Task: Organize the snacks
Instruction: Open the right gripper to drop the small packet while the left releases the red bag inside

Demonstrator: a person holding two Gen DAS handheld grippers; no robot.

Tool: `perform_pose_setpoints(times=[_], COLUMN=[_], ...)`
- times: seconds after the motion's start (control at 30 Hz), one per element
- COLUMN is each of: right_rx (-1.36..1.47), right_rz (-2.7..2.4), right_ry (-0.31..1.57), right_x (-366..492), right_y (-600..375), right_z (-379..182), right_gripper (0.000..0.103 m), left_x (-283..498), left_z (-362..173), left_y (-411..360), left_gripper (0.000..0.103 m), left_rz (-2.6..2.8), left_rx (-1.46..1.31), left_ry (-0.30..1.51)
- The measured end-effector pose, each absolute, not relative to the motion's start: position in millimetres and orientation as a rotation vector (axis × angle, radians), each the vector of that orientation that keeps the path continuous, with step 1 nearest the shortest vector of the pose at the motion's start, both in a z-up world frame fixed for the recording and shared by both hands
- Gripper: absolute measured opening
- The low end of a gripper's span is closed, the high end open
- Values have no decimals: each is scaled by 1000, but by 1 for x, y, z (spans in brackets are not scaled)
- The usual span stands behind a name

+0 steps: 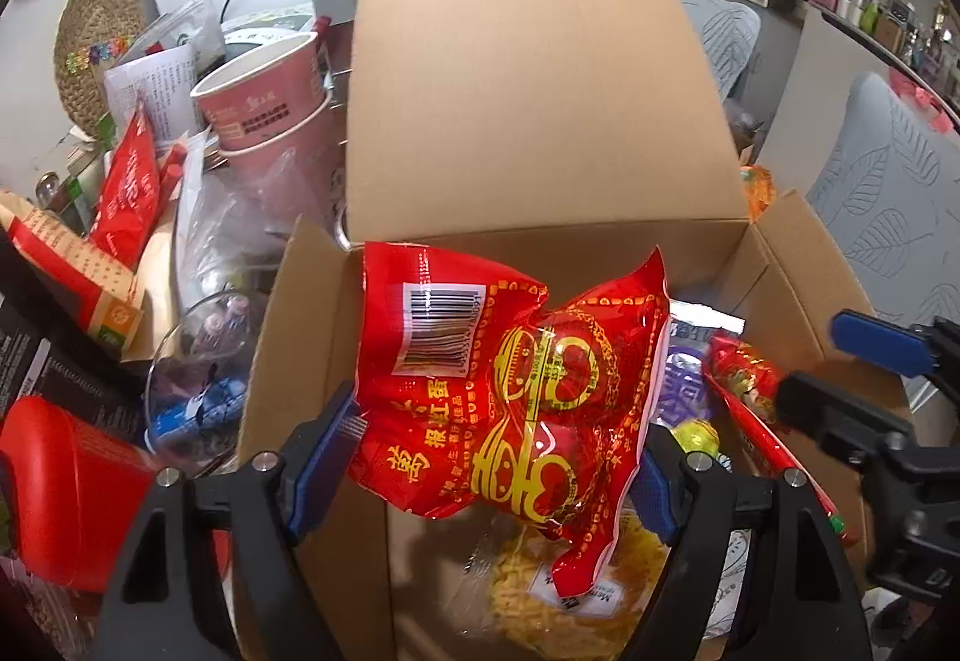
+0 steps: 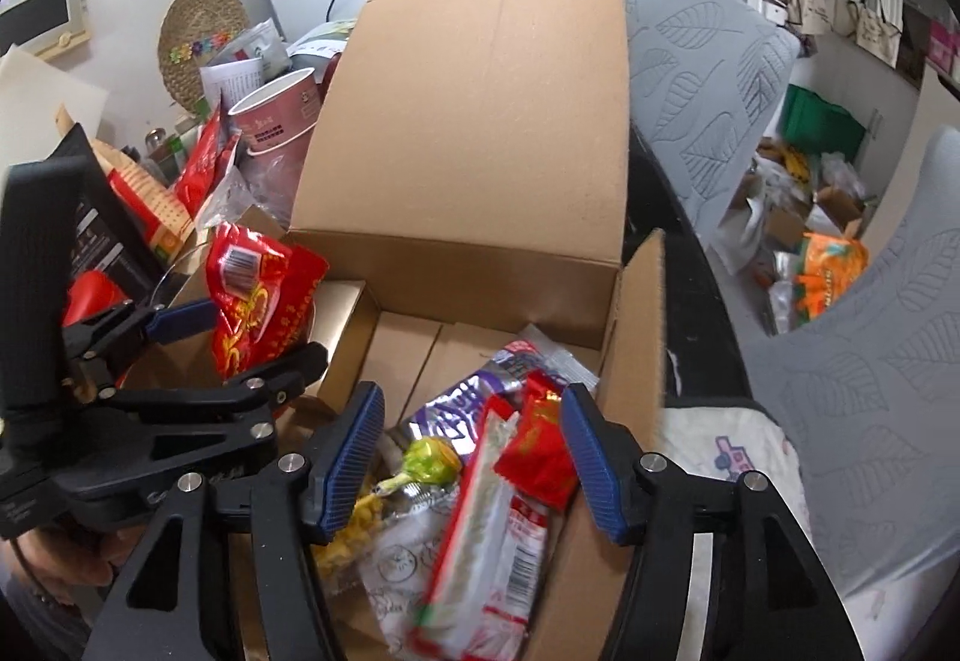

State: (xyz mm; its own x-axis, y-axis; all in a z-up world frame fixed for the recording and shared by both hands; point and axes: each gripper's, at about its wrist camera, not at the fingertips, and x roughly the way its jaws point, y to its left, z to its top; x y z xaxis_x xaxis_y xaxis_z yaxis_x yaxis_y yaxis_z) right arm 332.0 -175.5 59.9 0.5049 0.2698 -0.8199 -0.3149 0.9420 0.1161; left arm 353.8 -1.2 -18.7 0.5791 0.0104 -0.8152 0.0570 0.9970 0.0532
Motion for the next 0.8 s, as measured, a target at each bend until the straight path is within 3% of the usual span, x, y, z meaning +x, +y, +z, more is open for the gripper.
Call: perform_pose_setpoints(times=[0.63, 0.8], right_rx=[-84, -80], right_rz=[321, 317], right_ry=[884, 862], right_x=[297, 287], right_y=[-169, -170], right_z=[107, 117], right_gripper=[62, 62], left_x=[329, 317], left_z=[7, 24], left_y=[8, 10], left_gripper=[81, 100], left_rz=[0, 10], left_rx=[60, 61], left_ry=[939, 869])
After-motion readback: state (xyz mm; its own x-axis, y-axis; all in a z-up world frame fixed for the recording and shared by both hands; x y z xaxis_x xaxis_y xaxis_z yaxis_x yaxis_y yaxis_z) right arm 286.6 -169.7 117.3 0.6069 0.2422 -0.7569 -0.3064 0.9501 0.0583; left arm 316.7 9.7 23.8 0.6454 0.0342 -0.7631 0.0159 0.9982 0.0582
